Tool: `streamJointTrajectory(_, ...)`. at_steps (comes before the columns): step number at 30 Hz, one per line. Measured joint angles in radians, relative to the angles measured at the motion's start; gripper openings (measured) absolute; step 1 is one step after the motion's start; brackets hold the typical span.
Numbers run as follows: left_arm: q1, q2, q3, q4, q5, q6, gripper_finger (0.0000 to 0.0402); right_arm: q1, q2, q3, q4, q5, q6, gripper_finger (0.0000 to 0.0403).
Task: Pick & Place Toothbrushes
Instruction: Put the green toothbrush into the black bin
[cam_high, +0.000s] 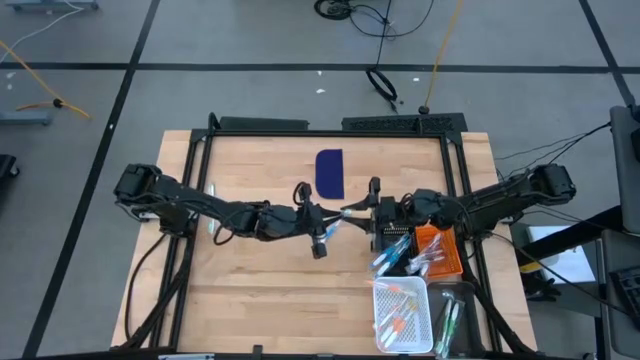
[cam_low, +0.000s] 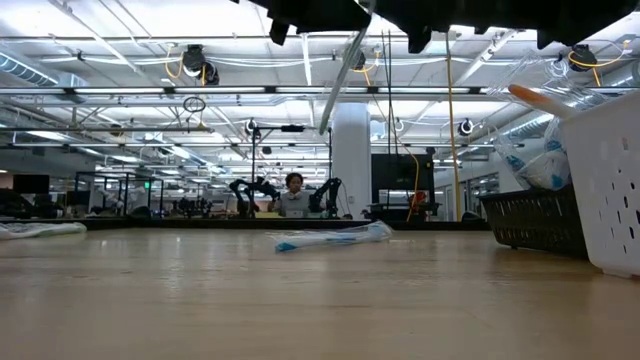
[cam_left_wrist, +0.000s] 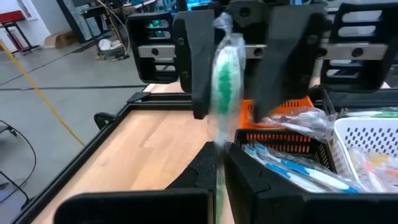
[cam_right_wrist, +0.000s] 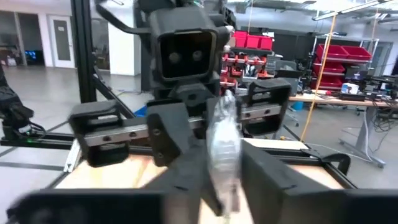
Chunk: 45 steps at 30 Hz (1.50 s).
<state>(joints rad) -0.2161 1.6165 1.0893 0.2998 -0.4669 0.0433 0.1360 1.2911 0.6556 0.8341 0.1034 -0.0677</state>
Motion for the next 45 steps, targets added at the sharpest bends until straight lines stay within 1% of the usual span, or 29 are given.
streamJointTrajectory(2, 0.000, 0.000, 0.000, -0.001, -0.002, 0.003, 0.0015, -0.001, 0.000, 0.000, -0.005, 0.000, -0.013, 0.0053)
streamJointTrajectory(3, 0.000, 0.000, 0.000, -0.002, -0.003, 0.004, 0.0014, 0.000, 0.000, 0.000, -0.007, 0.000, -0.028, 0.0040)
streamJointTrajectory(7, -0.001, 0.000, 0.000, -0.007, -0.002, 0.004, 0.0008, 0.001, -0.001, 0.000, -0.009, 0.000, -0.043, 0.0041)
streamJointTrajectory(10, -0.001, 0.000, 0.000, -0.010, -0.022, 0.001, 0.0015, 0.000, -0.001, 0.000, -0.017, 0.002, -0.049, 0.0041)
streamJointTrajectory(15, -0.001, 0.000, 0.000, -0.011, -0.051, 0.005, 0.0054, 0.002, -0.020, 0.000, -0.046, 0.002, -0.058, 0.0041)
streamJointTrajectory(19, -0.003, 0.000, 0.000, -0.013, -0.066, 0.007, 0.0090, 0.008, -0.089, 0.000, -0.153, -0.003, -0.062, 0.0041)
streamJointTrajectory(22, -0.009, -0.004, 0.000, -0.019, -0.069, 0.019, 0.0110, 0.033, -0.158, 0.000, -0.240, -0.003, -0.061, 0.0041)
streamJointTrajectory(27, -0.020, -0.010, 0.000, -0.046, -0.070, 0.034, 0.0128, 0.116, -0.299, 0.000, -0.445, -0.001, -0.069, 0.0041)
streamJointTrajectory(30, -0.024, -0.017, 0.000, -0.052, -0.077, 0.034, 0.0127, 0.182, -0.393, 0.000, -0.565, 0.028, -0.054, 0.0041)
streamJointTrajectory(34, -0.027, -0.017, 0.000, -0.069, -0.085, 0.034, 0.0127, 0.287, -0.519, 0.000, -0.704, 0.039, -0.015, 0.0041)
streamJointTrajectory(40, -0.027, -0.017, 0.000, -0.094, -0.086, 0.027, 0.0127, 0.470, -0.671, 0.000, -0.850, 0.049, 0.103, 0.0041)
streamJointTrajectory(45, -0.027, -0.017, 0.000, -0.095, -0.086, 0.026, 0.0127, 0.612, -0.729, 0.000, -0.936, 0.049, 0.201, 0.0041)
